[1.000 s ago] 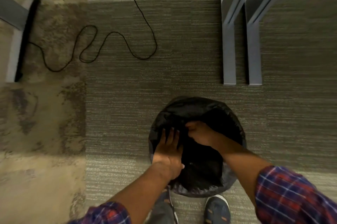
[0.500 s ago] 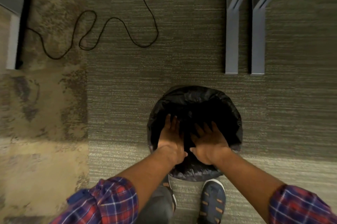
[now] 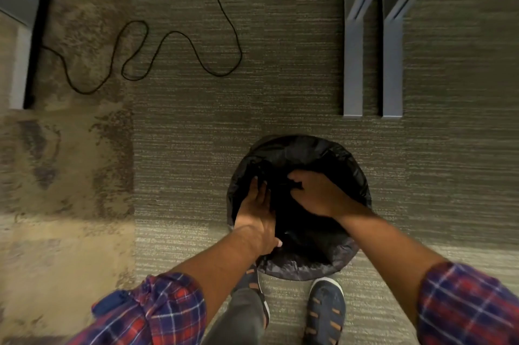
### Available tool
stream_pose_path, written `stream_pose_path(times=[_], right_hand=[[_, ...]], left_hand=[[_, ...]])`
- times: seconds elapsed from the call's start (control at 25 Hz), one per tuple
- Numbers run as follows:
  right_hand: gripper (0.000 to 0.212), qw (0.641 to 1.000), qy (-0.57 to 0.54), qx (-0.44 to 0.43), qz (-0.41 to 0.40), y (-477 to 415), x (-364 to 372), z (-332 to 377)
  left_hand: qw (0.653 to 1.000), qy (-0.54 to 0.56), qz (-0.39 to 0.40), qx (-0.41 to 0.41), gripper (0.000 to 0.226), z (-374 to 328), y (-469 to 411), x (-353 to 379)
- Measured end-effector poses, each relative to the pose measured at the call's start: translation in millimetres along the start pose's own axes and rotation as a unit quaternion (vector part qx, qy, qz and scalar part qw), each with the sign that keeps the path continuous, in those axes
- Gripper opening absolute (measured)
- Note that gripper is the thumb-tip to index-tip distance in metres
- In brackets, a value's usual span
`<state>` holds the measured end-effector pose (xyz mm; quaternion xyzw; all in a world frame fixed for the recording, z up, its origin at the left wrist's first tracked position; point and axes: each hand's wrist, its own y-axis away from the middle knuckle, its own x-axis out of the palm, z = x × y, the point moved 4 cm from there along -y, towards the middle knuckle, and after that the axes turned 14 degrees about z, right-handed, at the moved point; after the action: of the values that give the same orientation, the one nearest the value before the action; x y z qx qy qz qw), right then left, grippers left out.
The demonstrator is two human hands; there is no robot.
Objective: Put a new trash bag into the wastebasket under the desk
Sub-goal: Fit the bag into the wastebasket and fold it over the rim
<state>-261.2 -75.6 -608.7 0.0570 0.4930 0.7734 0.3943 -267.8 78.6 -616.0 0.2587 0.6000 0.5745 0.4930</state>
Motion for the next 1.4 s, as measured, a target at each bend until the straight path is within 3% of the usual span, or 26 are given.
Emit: stream_pose_path(times=[0.12, 0.24, 0.32, 0.4, 0.48, 0.56, 0.64, 0.72, 0.76, 0.88, 0.96, 1.04, 1.24, 1.4], right_hand=[[0.042, 0.997, -0.066, 0.019, 0.030, -33, -38, -1], [0.043, 0.998, -0.027, 0.029, 0.055, -35, -37, -7], [0.038, 0.998, -0.066, 0.000, 0.022, -20, -30, -8], [0.030, 0.988, -0.123, -0.036, -0.091, 7, -26, -7], [0.020, 0.953, -0.093, -0.048, -0.285, 42, -26, -12], [0.014, 0.893, -0.091, -0.014, -0.441, 79, -23, -24], [0.014, 0.859, -0.139, 0.056, -0.490, 107, -11, -45], [0.021, 0.855, -0.201, 0.114, -0.465, 122, 10, -62], [0.023, 0.859, -0.224, 0.140, -0.439, 125, 22, -69], [0.030, 0.865, -0.272, 0.218, -0.360, 127, 56, -76], [0.022, 0.856, -0.313, 0.229, -0.341, 124, 69, -75], [0.014, 0.848, -0.329, 0.245, -0.337, 121, 71, -73], [0.019, 0.815, -0.391, 0.253, -0.345, 116, 73, -80], [0.028, 0.817, -0.382, 0.246, -0.355, 115, 71, -80]], left_hand=[[1.000, 0.017, -0.003, -0.002, 0.110, 8, -1, 2], [0.997, 0.063, -0.041, 0.022, 0.097, 14, 1, 3], [0.982, 0.117, -0.123, 0.077, 0.069, 16, 12, -3], [0.945, 0.174, -0.251, 0.115, 0.040, 21, 29, -11], [0.879, 0.271, -0.388, 0.067, 0.018, 36, 49, -13], [0.807, 0.396, -0.430, -0.091, 0.011, 57, 65, 0], [0.703, 0.584, -0.359, -0.190, 0.010, 68, 74, 27], [0.558, 0.759, -0.245, -0.231, 0.010, 61, 74, 55], [0.522, 0.794, -0.197, -0.242, 0.010, 53, 74, 64], [0.531, 0.800, -0.147, -0.236, 0.020, 27, 74, 73], [0.526, 0.809, -0.146, -0.217, 0.013, 14, 73, 72], [0.507, 0.822, -0.151, -0.209, 0.008, 11, 69, 73], [0.488, 0.832, -0.155, -0.214, 0.023, 13, 64, 71], [0.477, 0.840, -0.154, -0.206, 0.018, 16, 61, 71]])
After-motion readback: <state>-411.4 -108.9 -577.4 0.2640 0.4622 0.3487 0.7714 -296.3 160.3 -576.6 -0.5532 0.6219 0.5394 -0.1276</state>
